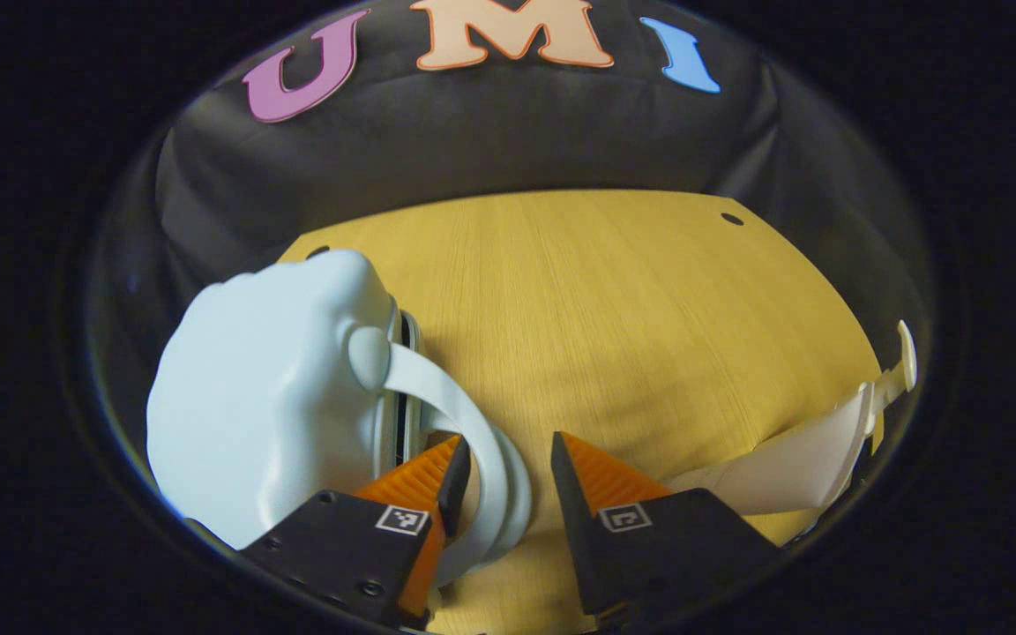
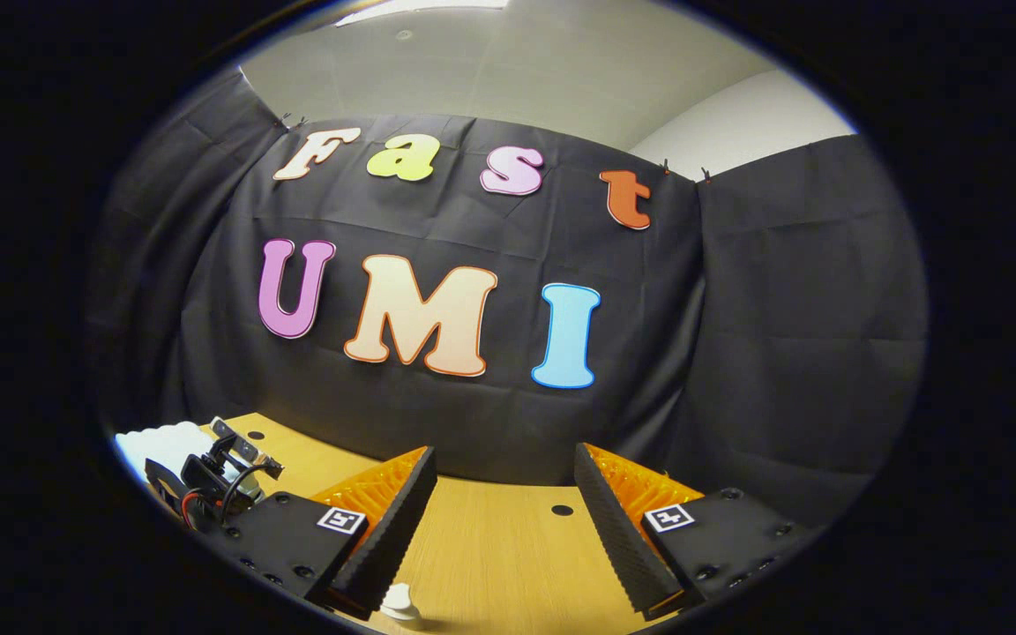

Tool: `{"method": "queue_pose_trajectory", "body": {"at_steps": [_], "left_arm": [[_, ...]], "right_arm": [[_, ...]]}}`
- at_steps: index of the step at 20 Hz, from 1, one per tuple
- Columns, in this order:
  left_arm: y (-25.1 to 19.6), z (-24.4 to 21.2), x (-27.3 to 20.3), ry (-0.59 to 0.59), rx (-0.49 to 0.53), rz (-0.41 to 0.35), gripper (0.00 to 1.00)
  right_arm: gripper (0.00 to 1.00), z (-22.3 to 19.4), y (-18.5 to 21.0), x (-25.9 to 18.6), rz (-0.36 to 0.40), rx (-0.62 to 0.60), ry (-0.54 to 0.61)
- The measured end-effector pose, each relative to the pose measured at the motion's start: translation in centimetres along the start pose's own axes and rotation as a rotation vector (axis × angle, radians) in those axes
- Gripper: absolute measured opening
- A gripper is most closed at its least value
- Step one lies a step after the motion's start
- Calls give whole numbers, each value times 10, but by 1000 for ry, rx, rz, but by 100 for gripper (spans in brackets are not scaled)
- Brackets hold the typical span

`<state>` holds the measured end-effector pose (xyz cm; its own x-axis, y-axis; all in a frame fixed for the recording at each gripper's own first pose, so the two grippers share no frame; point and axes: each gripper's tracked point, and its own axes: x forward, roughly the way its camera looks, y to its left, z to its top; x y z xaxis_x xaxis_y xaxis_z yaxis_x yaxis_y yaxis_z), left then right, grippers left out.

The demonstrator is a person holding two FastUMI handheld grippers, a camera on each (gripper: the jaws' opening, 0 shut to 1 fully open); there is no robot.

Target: First open the suitcase, pack the skin care products into it, and then close the suitcase.

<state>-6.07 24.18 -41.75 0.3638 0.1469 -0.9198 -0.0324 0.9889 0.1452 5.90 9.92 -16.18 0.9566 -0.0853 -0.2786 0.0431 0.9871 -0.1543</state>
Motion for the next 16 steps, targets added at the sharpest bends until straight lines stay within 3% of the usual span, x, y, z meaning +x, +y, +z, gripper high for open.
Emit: {"method": "queue_pose_trajectory", "body": {"at_steps": [1,3,9,16], "left_arm": [[3,-2,-1,12,-3,6,36],[2,-2,0,24,13,-5,11],[-2,25,-31,58,-79,-31,3],[22,91,-95,-79,-109,20,3]], "right_arm": [[98,-3,-2,-1,3,-6,3],[98,-6,-8,-5,15,-15,0],[99,-17,-9,-7,98,40,7],[100,-11,10,-17,258,119,-50]]}}
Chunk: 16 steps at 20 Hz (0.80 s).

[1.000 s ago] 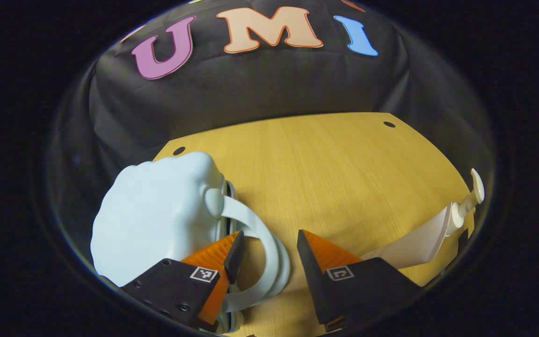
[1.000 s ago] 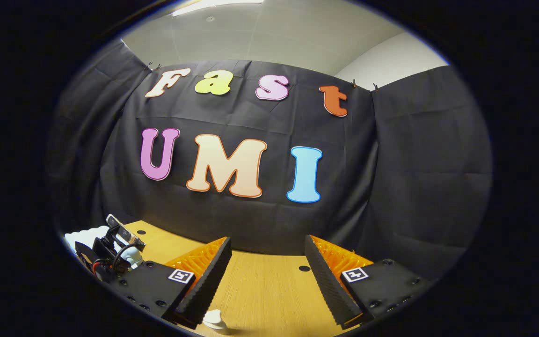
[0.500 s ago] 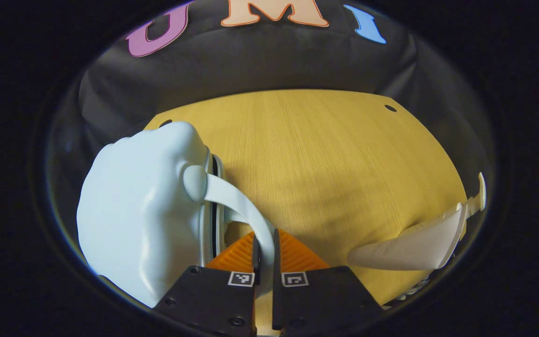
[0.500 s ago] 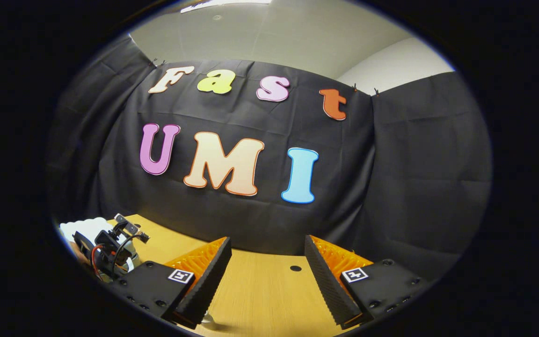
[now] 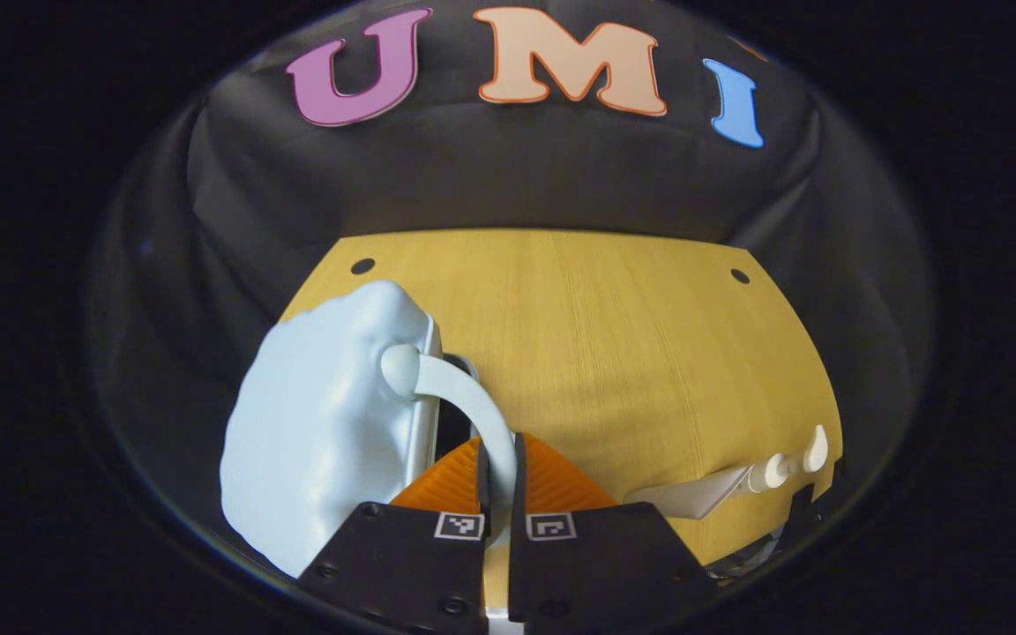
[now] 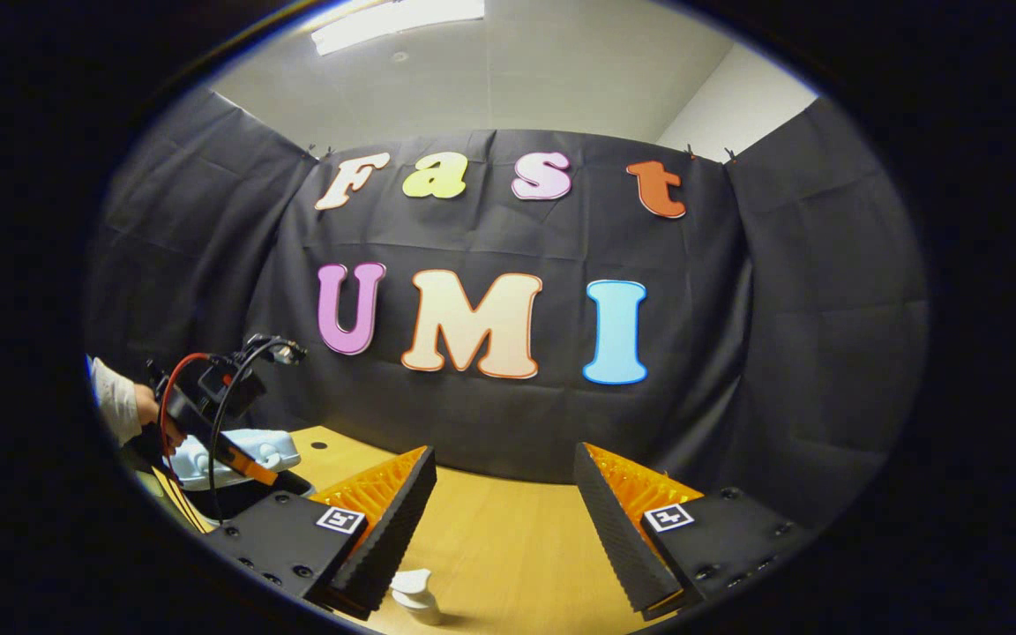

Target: First open the suitcase, pack the skin care products into it, and then close the suitcase.

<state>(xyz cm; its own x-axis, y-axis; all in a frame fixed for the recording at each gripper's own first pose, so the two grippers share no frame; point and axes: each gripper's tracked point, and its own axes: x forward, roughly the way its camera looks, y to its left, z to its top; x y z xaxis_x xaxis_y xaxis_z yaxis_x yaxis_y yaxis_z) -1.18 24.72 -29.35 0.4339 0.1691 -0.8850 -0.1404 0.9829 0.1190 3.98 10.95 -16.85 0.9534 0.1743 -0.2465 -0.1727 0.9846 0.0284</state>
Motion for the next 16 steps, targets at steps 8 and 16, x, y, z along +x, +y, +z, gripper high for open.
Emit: {"method": "queue_pose_trajectory", "body": {"at_steps": [8,16], "left_arm": [[131,64,-66,-191,21,44,2],[324,72,-80,-241,141,275,0]], "right_arm": [[99,19,54,19,-62,-18,-22],[100,3,117,46,-118,-19,39]]}}
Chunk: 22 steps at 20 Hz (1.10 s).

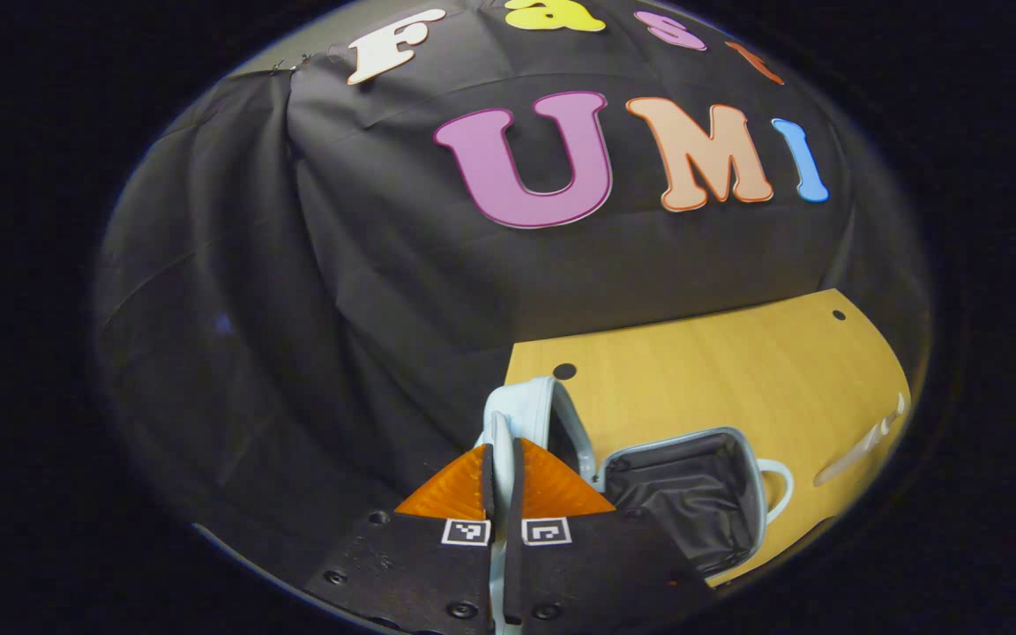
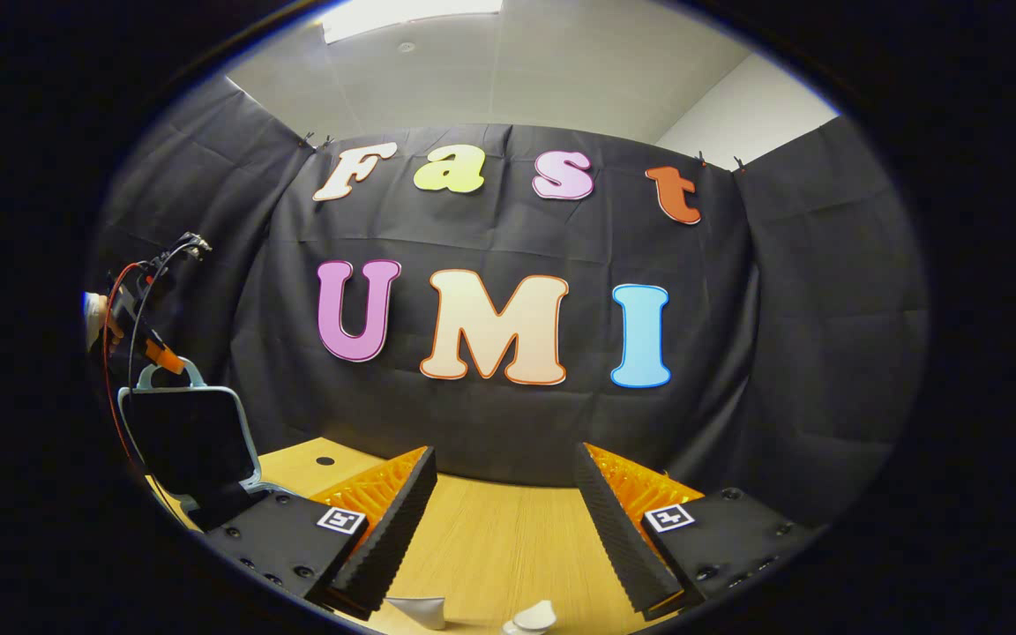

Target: First open the suitcase, pack the skin care products into it, and then close the suitcase.

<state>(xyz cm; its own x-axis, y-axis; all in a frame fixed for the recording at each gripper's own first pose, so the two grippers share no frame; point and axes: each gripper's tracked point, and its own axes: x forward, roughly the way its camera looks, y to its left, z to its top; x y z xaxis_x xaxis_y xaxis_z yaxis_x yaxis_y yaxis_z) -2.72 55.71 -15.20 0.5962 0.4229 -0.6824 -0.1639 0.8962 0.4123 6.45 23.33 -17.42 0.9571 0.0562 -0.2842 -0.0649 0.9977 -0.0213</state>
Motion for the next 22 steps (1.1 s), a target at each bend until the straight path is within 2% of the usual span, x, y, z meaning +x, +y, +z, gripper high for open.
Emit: {"method": "queue_pose_trajectory", "body": {"at_steps": [4,8,17,19,22], "left_arm": [[54,-32,33,18,-8,17,0],[96,-85,73,84,-45,48,0],[136,-189,155,192,-193,-18,0],[140,-226,175,236,-234,-21,0],[143,-253,188,246,-280,-20,0]], "right_arm": [[99,9,19,7,-21,-33,7],[99,21,31,12,-43,-74,0],[100,6,43,20,-91,-125,78],[100,5,45,23,-92,-133,87],[99,3,47,24,-91,-145,100]]}}
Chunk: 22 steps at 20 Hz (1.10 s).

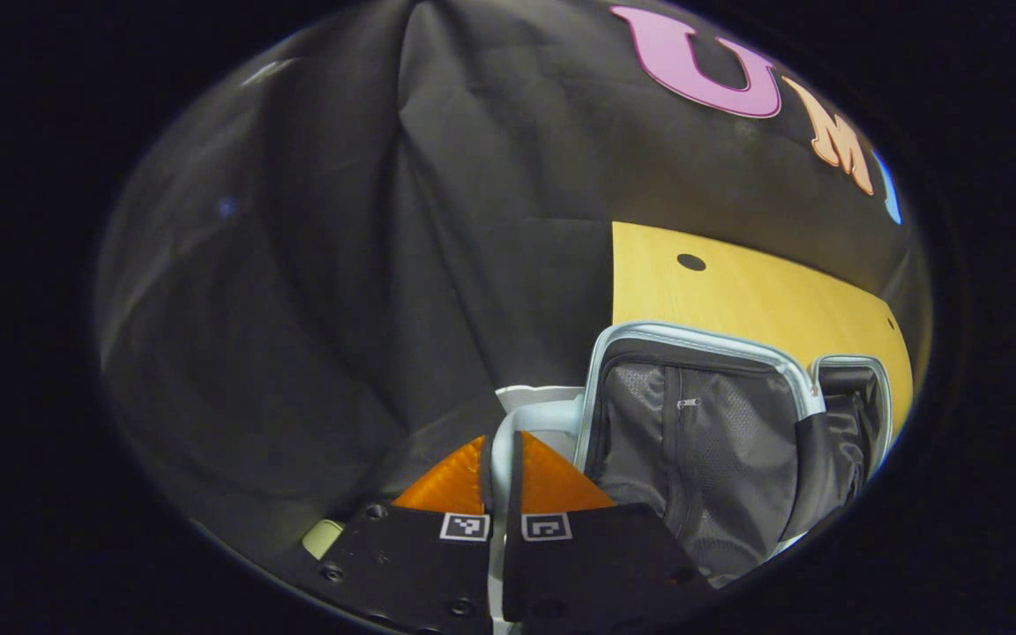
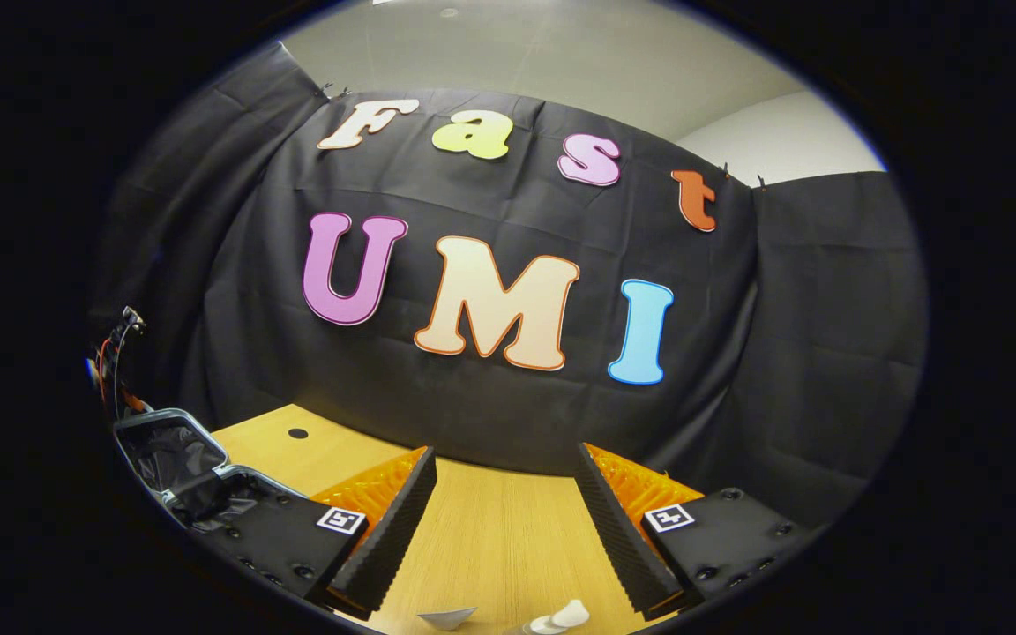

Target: First open the suitcase, pack the skin care products into it, and then close the suitcase.

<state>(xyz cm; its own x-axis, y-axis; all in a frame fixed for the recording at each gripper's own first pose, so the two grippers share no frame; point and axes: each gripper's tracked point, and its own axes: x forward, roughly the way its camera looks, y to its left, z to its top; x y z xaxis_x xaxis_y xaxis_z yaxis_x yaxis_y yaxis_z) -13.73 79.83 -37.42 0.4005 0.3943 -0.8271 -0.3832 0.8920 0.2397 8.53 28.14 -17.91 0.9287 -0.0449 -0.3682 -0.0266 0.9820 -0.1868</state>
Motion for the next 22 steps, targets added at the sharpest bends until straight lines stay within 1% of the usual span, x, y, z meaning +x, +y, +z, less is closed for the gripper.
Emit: {"method": "queue_pose_trajectory", "body": {"at_steps": [1,2,3,4,6,7,8,9,11,13,14,15,16,17,20,22], "left_arm": [[4,-9,3,3,2,17,0],[9,-12,6,-18,16,49,2],[7,-13,11,-27,20,77,9],[7,-12,9,-32,17,99,32],[20,5,6,-107,20,177,77],[23,15,-5,-153,10,207,100],[21,28,-14,-217,-7,227,100],[19,41,-33,-278,-22,249,96],[5,71,-76,-422,-32,292,95],[-27,95,-121,-531,-22,290,95],[-48,109,-143,-581,-15,278,95],[-64,113,-165,-623,-11,263,95],[-84,120,-189,-657,-9,237,95],[-100,120,-216,-696,-13,210,95],[-149,123,-283,-786,-16,122,95],[-207,141,-310,-836,6,60,95]], "right_arm": [[99,-1,1,1,3,-2,4],[96,0,2,1,6,-4,5],[96,0,2,1,9,-9,5],[99,1,2,1,14,-17,2],[98,3,2,0,25,-30,-11],[98,5,1,-1,31,-34,-20],[98,6,1,-1,38,-34,-31],[99,6,-1,-3,46,-31,-44],[99,5,-6,-3,64,-6,-63],[99,0,-9,-1,99,31,-65],[99,-3,-12,-1,113,45,-63],[100,-4,-18,-1,122,59,-65],[99,-4,-25,-4,133,76,-73],[100,-4,-32,-5,139,90,-82],[99,-13,-52,-9,160,117,-84],[99,-18,-65,-13,173,133,-85]]}}
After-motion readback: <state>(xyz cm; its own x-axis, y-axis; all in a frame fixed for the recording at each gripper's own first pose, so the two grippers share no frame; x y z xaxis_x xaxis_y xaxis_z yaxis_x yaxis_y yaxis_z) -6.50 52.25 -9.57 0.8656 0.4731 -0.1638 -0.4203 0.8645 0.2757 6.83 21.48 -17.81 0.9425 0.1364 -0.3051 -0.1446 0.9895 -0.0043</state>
